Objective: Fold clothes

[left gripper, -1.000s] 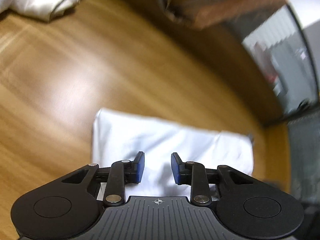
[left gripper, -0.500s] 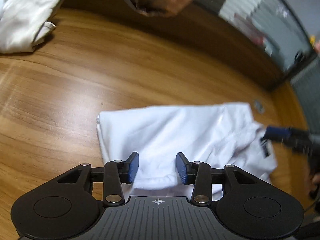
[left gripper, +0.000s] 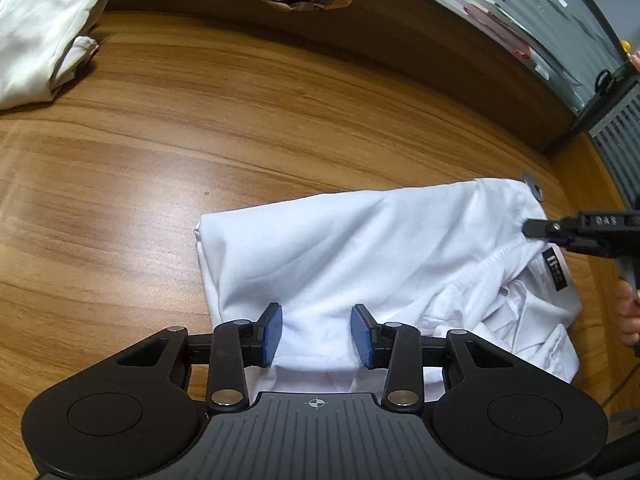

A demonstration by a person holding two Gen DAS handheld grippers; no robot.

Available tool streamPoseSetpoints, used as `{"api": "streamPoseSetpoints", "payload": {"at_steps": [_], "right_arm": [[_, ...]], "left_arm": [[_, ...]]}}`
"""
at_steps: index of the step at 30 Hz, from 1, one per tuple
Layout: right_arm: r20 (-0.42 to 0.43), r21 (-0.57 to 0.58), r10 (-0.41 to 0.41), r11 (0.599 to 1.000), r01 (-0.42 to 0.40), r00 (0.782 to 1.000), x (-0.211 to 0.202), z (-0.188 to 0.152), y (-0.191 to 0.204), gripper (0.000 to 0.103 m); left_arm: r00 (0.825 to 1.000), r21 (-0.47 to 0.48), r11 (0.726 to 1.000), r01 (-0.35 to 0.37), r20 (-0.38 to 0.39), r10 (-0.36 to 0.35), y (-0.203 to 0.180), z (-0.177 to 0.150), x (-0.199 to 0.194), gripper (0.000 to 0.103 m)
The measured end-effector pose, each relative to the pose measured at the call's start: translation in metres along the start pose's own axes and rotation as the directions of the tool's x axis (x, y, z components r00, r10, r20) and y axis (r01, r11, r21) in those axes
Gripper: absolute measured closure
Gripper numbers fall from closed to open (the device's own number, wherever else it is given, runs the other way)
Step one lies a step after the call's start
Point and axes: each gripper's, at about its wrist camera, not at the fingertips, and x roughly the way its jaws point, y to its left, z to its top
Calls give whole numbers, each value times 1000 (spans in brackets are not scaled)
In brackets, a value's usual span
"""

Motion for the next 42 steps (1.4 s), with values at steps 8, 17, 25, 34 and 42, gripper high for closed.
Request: {"api": "streamPoseSetpoints", "payload": {"at_steps": [8, 17, 25, 34, 42], "right_arm": [[-36, -176, -170, 971, 161, 985, 4, -5, 14, 89], [158, -452, -176, 862, 230, 972, -25, 16, 53, 58], [27, -543, -217, 816, 196, 976, 51, 22, 50, 57], [79, -563, -169, 805, 184, 982, -3, 17, 50, 56], [109, -516, -112, 843, 153, 988, -65, -26, 51, 52]], "left_arm": [[1000, 50, 999, -16, 17, 16, -6, -1, -3, 60], [988, 124, 991, 49, 140, -66, -21, 13, -19, 52], [995, 279, 960, -2, 97, -26, -20, -7, 5, 52], [992, 272, 962, -31, 123, -3, -23, -5, -17, 52], [984, 317, 948, -39, 178, -19, -19, -7, -67, 45]]}}
